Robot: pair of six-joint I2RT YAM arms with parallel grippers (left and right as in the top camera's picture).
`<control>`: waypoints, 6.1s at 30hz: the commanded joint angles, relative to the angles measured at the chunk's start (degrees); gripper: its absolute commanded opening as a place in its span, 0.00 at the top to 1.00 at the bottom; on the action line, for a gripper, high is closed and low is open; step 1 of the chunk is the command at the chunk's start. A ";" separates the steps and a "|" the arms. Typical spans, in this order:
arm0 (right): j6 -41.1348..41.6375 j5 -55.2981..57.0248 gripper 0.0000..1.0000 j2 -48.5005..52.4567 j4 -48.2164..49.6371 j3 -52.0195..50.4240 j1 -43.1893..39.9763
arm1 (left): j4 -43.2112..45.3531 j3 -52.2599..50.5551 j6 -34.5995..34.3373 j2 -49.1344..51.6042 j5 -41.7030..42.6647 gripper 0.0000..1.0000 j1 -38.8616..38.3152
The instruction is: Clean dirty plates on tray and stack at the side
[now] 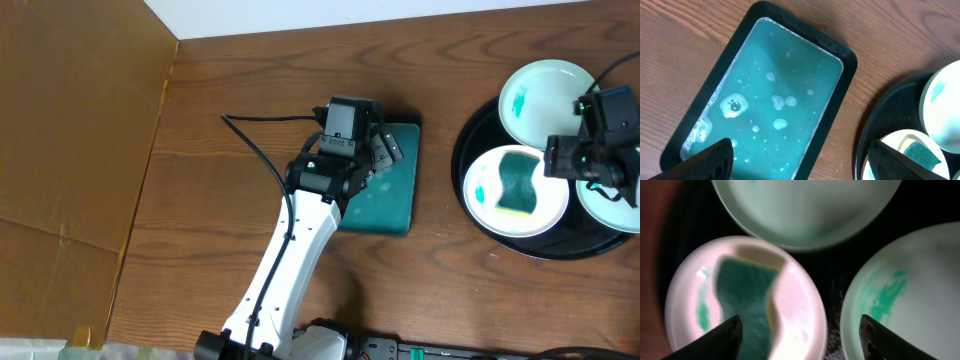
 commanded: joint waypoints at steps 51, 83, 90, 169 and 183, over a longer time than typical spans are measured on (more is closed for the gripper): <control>-26.77 -13.46 0.99 20.92 -2.82 8.81 -7.54 | 9.35 -0.13 11.98 14.69 27.65 0.25 -13.46; -25.92 -13.42 0.99 20.94 -3.04 8.81 -7.48 | 31.23 -0.13 7.37 30.75 1.53 0.37 -30.95; -25.92 -13.42 0.99 20.92 -2.97 8.81 -7.48 | 32.13 -0.13 6.27 32.20 1.64 0.46 -30.95; -25.92 -13.18 0.99 20.94 -4.37 8.81 -7.54 | 29.83 1.42 3.37 38.45 2.91 0.93 -18.29; -25.94 -12.79 0.99 20.94 -4.76 8.79 -7.54 | 28.96 1.44 8.92 30.14 -6.80 0.93 -16.33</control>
